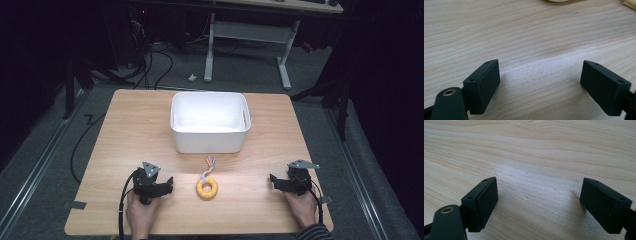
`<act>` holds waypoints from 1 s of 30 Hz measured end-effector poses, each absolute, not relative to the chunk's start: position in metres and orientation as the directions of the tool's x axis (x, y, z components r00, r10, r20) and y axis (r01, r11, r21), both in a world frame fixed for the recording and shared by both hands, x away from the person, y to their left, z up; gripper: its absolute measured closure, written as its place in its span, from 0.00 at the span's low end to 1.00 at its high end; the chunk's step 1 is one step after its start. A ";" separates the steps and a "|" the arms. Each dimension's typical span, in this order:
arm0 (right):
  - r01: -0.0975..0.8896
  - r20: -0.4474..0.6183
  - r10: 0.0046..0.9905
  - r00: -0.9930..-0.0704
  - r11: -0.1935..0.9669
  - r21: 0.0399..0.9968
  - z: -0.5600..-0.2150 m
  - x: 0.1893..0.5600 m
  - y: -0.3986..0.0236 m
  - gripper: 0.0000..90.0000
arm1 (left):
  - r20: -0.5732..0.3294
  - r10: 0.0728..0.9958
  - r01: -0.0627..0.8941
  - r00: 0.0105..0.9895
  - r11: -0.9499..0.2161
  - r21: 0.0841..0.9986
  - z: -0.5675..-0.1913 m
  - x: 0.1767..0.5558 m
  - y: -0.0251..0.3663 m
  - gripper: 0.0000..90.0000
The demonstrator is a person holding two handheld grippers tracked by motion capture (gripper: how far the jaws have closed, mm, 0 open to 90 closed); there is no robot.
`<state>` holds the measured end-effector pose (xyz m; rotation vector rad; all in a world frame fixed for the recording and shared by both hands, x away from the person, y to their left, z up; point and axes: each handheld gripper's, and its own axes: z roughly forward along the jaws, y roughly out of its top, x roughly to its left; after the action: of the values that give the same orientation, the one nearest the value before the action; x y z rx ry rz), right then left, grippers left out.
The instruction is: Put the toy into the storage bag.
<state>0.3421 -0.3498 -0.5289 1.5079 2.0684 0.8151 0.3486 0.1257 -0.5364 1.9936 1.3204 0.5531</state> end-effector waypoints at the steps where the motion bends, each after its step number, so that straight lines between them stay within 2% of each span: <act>1: 0.687 -0.015 0.954 -0.300 0.227 0.690 -0.529 0.342 -0.350 0.18 | -0.017 0.918 0.632 0.397 -0.260 0.730 -0.536 0.349 0.126 0.18; 16: 0.663 0.010 0.942 -0.336 0.228 0.713 -0.523 0.333 -0.348 0.30 | -0.017 0.918 0.632 0.397 -0.260 0.730 -0.536 0.349 0.126 0.18; 30: 0.642 0.057 0.919 -0.391 0.228 0.732 -0.507 0.328 -0.344 0.36 | -0.017 0.918 0.632 0.397 -0.260 0.730 -0.536 0.349 0.126 0.18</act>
<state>0.3282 -0.3436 -0.5069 1.4402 2.1204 0.9734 0.3486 0.1256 -0.5364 1.9934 1.3202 0.5533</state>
